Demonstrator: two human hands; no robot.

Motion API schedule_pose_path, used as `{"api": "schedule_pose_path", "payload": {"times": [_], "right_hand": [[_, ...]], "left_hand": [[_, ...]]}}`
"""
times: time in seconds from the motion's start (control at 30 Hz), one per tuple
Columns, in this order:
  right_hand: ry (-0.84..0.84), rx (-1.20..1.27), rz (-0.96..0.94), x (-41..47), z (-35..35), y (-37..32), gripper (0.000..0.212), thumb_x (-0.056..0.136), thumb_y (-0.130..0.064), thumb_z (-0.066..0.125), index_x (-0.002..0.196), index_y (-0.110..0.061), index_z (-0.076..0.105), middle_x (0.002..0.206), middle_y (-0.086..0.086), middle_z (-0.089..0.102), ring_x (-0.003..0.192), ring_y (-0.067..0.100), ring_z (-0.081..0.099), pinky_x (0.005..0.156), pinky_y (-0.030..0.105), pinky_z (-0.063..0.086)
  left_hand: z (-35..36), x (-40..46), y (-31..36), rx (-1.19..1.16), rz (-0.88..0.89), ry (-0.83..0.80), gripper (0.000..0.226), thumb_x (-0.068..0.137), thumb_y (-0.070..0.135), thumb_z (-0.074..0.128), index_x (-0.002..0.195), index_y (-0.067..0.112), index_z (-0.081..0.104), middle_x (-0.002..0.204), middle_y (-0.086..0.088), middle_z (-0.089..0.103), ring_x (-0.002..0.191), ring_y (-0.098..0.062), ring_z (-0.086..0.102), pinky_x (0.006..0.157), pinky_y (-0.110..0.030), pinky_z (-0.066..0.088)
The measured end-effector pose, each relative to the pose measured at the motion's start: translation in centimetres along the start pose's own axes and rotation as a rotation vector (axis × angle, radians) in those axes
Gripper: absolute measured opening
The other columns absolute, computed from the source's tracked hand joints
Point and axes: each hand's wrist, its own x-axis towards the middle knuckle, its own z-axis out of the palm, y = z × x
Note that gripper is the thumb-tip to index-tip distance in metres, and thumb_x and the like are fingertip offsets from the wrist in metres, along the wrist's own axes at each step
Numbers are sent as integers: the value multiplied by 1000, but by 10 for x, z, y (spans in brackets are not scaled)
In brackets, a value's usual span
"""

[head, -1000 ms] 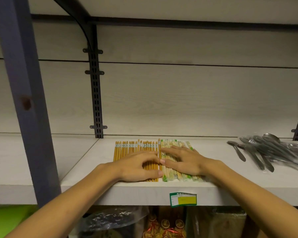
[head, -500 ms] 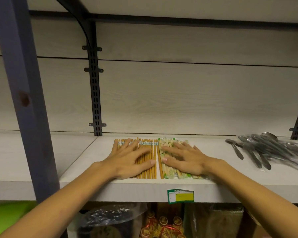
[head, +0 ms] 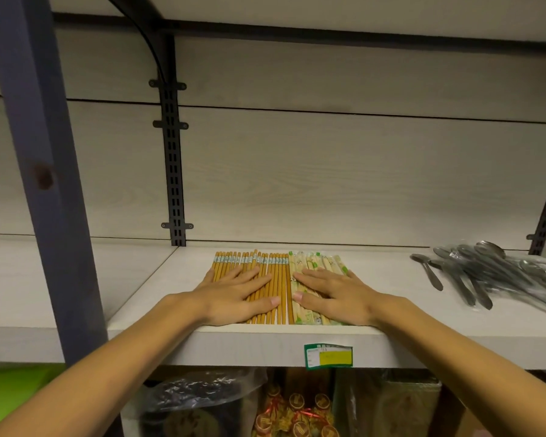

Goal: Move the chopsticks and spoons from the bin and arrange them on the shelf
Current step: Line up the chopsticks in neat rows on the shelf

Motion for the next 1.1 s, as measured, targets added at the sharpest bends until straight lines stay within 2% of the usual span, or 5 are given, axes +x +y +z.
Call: {"api": "schedule_pose_path", "payload": {"times": [0.13, 0.4, 0.6, 0.77, 1.1], "right_hand": [[58, 29, -24, 2, -1, 1, 80, 79, -84, 21, 146, -40, 28, 155, -12, 29, 143, 17, 26, 115, 55, 16], [18, 6, -3, 8, -5, 1, 90, 66, -91, 13, 144, -49, 29, 148, -12, 28, 140, 18, 26, 113, 57, 20], [39, 20, 1, 5, -11, -8, 78, 75, -86, 18, 146, -55, 11, 161, -10, 7, 149, 20, 6, 116, 61, 1], [-39, -12, 36, 6, -2, -11, 71, 82, -81, 16, 147, -53, 4, 162, -13, -2, 149, 18, -6, 116, 59, -3], [-51, -51, 44, 5, 2, -11, 69, 83, -80, 13, 147, -54, 3, 161, -13, -7, 149, 19, -11, 118, 50, -10]], "left_hand": [[-2, -2, -5, -4, 25, -10, 89, 68, 88, 2, 147, 49, -4, 159, 17, -12, 147, -12, -14, 117, -52, -10], [-3, -5, -13, -37, 26, 0, 93, 64, 93, 5, 147, 53, 2, 160, 17, -7, 148, -14, -11, 117, -53, -9], [-9, -3, -7, -66, 85, 146, 75, 80, 81, 17, 148, 49, 14, 161, 11, 7, 148, -14, 3, 119, -51, 0], [-1, 5, 4, -8, 108, 25, 78, 79, 82, 12, 149, 48, 2, 159, 17, -8, 147, -9, -10, 119, -48, -7], [2, 8, 0, 20, 105, -3, 80, 75, 83, 6, 147, 50, -4, 158, 19, -13, 146, -7, -15, 118, -49, -9]]}}
